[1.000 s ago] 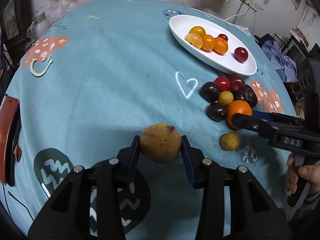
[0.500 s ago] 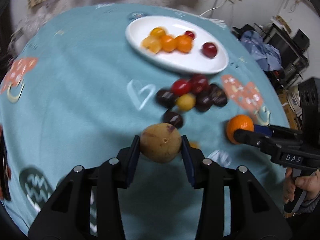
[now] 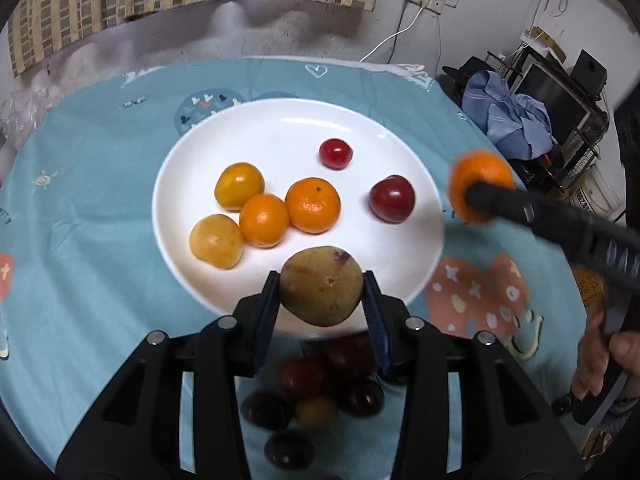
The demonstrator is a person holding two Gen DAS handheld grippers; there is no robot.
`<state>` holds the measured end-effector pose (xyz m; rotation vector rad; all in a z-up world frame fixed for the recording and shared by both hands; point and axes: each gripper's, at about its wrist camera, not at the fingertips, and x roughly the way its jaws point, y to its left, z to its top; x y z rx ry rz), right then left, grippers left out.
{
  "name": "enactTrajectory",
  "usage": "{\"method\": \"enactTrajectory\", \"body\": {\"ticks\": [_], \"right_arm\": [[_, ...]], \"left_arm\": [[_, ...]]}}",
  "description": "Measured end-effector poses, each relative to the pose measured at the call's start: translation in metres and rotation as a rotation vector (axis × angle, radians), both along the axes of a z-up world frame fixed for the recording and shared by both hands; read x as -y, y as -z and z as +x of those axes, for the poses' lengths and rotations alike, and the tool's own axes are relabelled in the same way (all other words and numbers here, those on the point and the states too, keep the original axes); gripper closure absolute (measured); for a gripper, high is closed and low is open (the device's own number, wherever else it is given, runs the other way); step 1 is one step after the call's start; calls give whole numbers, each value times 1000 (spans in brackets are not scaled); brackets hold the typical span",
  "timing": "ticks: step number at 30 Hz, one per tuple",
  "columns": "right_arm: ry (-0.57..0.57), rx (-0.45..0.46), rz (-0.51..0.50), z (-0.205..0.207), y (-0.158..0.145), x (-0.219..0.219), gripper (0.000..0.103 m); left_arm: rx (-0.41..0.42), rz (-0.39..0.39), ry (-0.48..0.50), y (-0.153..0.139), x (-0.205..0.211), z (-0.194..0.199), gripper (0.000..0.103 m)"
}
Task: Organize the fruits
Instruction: 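Set the brown fruit and orange on the white plate, opening both tools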
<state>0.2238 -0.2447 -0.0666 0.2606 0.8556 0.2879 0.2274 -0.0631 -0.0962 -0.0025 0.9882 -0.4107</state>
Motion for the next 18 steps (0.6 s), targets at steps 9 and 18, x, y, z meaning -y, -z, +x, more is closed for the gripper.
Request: {"method": "enactTrajectory", "body": {"ticks": [9,18], "right_arm": [[-2,-69,-22,70,25,-19,43],[70,9,33,16,-6,16,39]], "left_arm": [[-17,-2,-60,18,-4,18,31],[2,-6,-142,-3,-57,-12,31]]}}
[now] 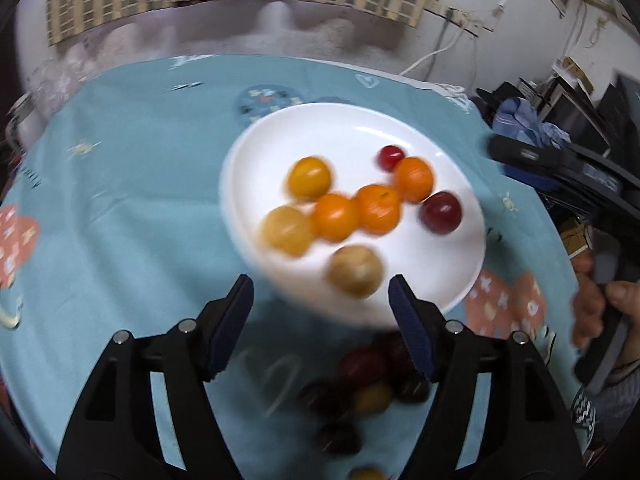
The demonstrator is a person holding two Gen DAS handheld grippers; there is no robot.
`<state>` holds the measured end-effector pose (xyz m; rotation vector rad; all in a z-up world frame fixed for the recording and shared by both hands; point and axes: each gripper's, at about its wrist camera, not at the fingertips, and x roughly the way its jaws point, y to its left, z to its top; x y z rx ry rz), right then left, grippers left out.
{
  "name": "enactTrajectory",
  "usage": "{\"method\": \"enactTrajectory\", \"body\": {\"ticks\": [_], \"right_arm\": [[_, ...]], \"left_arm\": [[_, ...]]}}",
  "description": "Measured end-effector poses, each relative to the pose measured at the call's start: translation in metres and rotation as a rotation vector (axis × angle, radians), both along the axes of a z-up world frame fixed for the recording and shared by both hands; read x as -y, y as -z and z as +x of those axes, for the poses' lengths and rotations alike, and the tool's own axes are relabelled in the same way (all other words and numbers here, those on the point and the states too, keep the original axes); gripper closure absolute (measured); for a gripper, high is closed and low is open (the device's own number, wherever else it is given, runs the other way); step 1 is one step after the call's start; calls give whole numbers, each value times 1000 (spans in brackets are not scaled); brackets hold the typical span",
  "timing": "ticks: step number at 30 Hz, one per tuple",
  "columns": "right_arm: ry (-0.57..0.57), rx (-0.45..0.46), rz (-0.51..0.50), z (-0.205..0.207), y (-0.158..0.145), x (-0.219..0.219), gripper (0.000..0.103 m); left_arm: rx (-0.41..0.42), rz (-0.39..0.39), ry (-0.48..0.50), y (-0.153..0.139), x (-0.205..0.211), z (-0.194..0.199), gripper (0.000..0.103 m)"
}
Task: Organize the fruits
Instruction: 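Set the brown fruit and orange on the white plate, opening both tools, then grasp a small yellow fruit with the left tool and lift it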
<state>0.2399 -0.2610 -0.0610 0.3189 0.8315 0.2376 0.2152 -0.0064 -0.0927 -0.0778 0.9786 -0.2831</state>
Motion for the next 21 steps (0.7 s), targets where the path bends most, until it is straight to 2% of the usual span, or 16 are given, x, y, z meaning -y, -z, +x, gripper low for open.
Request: {"method": "enactTrajectory", "body": {"ticks": [3,6,9,13,17,21], "right_arm": [[38,-23,2,-36,5,11,39],[69,-86,45,-71,20,22,39],[80,-155,75,-100,34,27,39],[77,-197,63,-125,39,26,39],[79,-208,54,-139,37,24,39],[69,-185,52,-144,29,21,39]], "left_arm": [[-30,15,-21,2,-21,-29,31],[-57,38,1,6,-29,-66,32],[-75,52,39,11,-24,-99,32],[-68,79,107,19,-7,-127,33],[-71,79,155,27,8,-130,45],[-109,45,154,36,10,-121,58]]}}
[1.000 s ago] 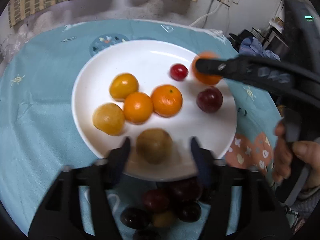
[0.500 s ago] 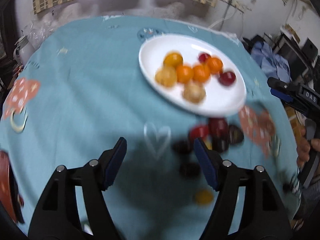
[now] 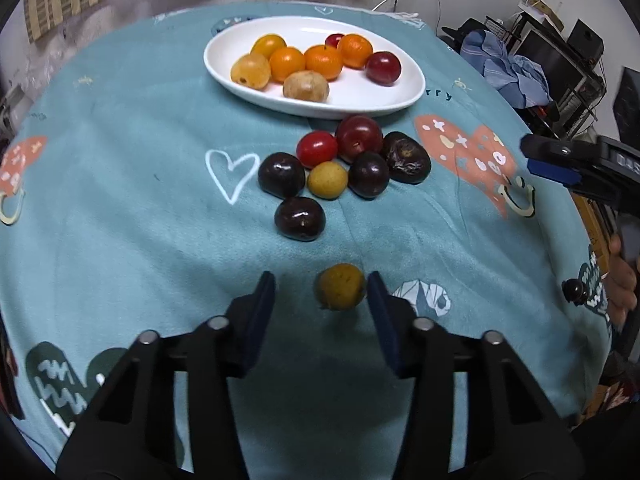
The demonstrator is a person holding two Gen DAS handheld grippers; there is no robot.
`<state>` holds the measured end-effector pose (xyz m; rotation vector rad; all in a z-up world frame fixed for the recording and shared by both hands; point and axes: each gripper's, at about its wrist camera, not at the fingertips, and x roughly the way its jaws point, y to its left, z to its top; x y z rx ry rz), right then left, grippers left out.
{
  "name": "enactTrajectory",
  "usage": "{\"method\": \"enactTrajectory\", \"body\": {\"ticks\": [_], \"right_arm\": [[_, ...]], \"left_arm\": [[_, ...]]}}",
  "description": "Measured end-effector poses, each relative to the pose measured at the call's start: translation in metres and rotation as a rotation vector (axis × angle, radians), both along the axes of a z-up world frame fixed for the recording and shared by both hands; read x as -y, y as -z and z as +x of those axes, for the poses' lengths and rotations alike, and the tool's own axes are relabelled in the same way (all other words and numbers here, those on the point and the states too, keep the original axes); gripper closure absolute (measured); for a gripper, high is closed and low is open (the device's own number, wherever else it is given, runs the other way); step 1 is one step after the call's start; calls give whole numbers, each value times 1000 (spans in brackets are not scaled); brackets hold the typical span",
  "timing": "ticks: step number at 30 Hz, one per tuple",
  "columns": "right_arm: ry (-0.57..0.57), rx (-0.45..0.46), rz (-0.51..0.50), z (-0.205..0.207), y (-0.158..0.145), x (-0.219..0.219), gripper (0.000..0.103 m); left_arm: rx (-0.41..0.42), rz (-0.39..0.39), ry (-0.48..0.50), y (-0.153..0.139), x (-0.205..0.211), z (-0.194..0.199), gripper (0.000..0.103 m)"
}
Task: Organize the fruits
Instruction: 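Grasp a small yellow fruit with the left tool and lift it, then grasp a large dark purple plum with the right tool while the left tool holds the yellow fruit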
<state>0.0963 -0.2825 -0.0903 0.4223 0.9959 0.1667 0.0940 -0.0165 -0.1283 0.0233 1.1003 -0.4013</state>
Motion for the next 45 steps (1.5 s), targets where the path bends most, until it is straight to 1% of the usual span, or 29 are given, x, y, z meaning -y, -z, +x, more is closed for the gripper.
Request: {"method": "enactTrajectory", "body": {"ticks": [4,7,8,11,13,19,22,26,30,33,35,40,43,44,45], "right_arm": [[-6,6,1,-4,-3,-2,39],[-3,10,-1,-6,-4,-1,39],[0,14,-2,-7,-5,0,39],[1,22,-4,-8,-6,0,39],[-1,29,-11,-9,-7,-1,39],[-41,28,-25,-8,-2,-13,39],[-107,33,-68,-4,1,-31,39],[-205,57,-151,10,4,-62,39],[-244,49,-198,28,11,-78,39],[-281,50,-280,38,18,-88,39],[-298,51,-316,42,23,-93,39],[-326,39,-340,49,33,-98,41],[-344,37,-353,54,39,-102,47],[-349,38,-352,56,41,-103,51],[-352,41,-354,57,42,-104,52]], "left_arm": [[-2,1,23,1,9,5,59],[-20,-4,44,6,15,5,59],[-28,-2,46,9,16,5,61],[-47,-10,40,15,16,7,71],[-46,-19,43,15,15,7,75],[-13,-9,39,8,13,4,76],[19,1,17,-2,5,0,76],[36,9,-31,-10,-13,-6,76],[29,18,-86,-11,-29,-11,76],[23,24,-121,-10,-37,-14,76],[21,26,-137,-8,-41,-17,76],[13,28,-169,-7,-50,-22,76],[13,30,-178,-8,-52,-24,76],[14,30,-180,-8,-53,-25,76],[16,31,-185,-9,-54,-26,76]]}}
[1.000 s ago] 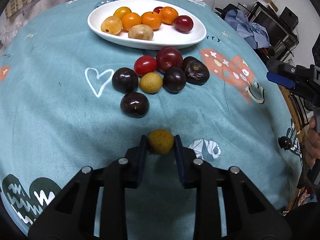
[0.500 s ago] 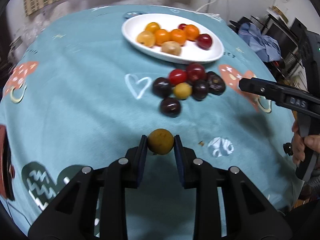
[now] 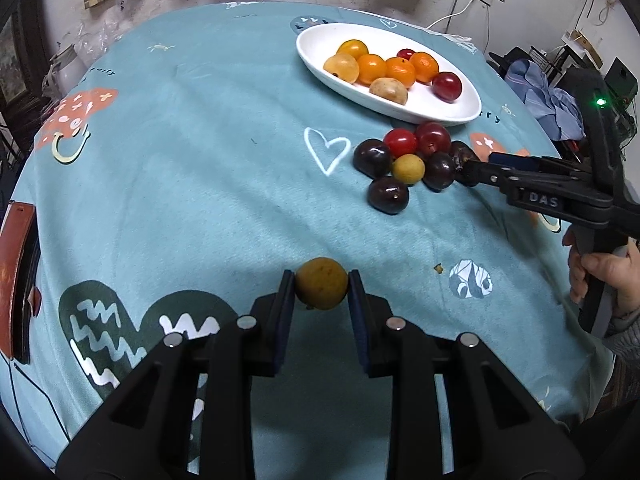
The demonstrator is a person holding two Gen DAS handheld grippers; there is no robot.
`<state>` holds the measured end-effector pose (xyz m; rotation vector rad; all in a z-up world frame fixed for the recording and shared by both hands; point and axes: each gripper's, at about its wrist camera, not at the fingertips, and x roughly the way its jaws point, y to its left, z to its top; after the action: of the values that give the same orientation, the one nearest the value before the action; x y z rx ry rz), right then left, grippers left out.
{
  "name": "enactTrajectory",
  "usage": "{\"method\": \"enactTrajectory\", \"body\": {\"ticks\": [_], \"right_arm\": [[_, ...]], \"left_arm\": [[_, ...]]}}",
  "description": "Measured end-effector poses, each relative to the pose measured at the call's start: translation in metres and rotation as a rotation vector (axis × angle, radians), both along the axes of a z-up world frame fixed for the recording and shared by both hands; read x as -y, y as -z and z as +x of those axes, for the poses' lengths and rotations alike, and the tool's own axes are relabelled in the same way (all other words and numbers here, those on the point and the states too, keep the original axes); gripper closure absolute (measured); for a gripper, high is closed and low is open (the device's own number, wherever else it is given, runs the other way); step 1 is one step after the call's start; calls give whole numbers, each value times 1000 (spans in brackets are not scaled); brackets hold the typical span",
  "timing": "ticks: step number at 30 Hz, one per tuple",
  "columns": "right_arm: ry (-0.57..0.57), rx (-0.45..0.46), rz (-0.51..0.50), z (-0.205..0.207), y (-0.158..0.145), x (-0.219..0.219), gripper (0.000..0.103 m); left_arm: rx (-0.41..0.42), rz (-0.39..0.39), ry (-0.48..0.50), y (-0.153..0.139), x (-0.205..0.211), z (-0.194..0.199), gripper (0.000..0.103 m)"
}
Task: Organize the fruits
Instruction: 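Grasp a large dark purple plum with the right tool while the left tool holds the yellow fruit, then carry the yellow fruit and dark plum onto the white plate and open both tools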
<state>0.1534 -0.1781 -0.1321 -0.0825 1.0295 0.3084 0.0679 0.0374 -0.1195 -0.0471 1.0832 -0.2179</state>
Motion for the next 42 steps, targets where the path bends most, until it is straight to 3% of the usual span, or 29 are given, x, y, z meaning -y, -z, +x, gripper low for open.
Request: {"method": "enactTrajectory", "body": {"ticks": [7,16,23,29,34,42], "right_arm": [[-40,-6,3,8,6,-9,55],[-68,-1,-3,8,9,-9,59],[-7,-22,81,0,0,6,59],[-2,1,136,-46,-19,15,59],[39,18,148,-78,-34,20,59],[136,94,145,-82,-65,30,59]], "left_arm": [[33,11,-87,-17,-14,-18,76],[91,31,-270,-40,-34,-73,76],[96,50,-317,-48,-40,-103,76],[113,21,-234,-53,-29,-83,76],[130,-29,-106,-60,-13,-36,76],[140,-68,32,-66,5,48,76]]}}
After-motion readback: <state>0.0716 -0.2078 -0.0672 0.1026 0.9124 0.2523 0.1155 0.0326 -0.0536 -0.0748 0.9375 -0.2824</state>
